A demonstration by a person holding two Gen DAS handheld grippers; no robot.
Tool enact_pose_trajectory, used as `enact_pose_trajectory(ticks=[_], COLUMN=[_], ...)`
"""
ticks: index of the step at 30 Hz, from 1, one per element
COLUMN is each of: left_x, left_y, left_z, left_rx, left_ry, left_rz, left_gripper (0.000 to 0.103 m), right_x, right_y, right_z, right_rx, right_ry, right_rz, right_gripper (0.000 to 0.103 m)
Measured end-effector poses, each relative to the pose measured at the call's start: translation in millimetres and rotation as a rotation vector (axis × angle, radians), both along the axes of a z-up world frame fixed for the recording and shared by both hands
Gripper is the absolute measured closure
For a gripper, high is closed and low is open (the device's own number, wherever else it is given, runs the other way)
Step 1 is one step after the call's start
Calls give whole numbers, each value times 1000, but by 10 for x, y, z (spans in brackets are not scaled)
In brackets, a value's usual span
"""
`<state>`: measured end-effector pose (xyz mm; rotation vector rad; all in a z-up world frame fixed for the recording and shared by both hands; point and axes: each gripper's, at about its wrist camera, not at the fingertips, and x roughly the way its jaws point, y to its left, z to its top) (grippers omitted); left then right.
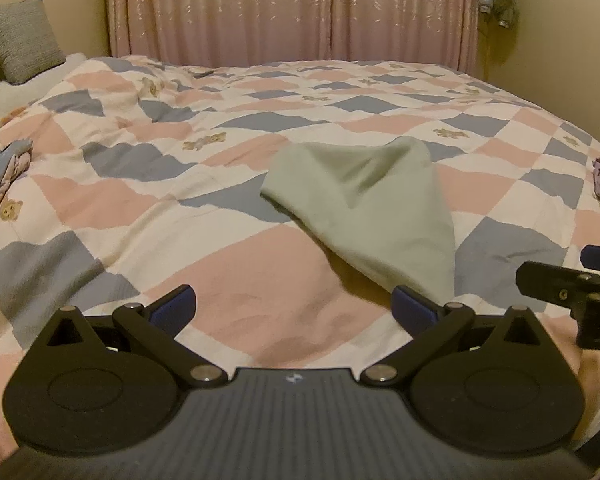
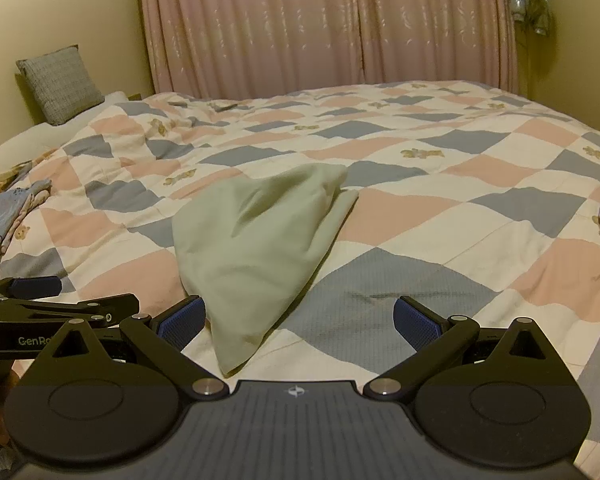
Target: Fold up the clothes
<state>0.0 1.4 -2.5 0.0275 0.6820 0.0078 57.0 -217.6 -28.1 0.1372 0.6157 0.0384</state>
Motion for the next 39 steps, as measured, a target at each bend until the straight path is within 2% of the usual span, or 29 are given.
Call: enact_pose_trajectory(ticks=[9,14,22,39], left_x=[31,30,39,76], left_y=[16,80,99,90], left_z=[-61,-82,-78,-157], left_rx=[0,-10,13,13], left_ry=[9,-16,-25,11], left_rz=[2,-4,7,10], left_gripper=[0,0,0,0], right_x=[22,57,87,134], right_y=[-7,2,-9,-21], right_z=[-10,-47,-92,-158], right_rx=[0,-5,-5,-8], right_ry=[2,12,22,37], right_rz=[7,10,10,8], right_gripper=[0,0,0,0])
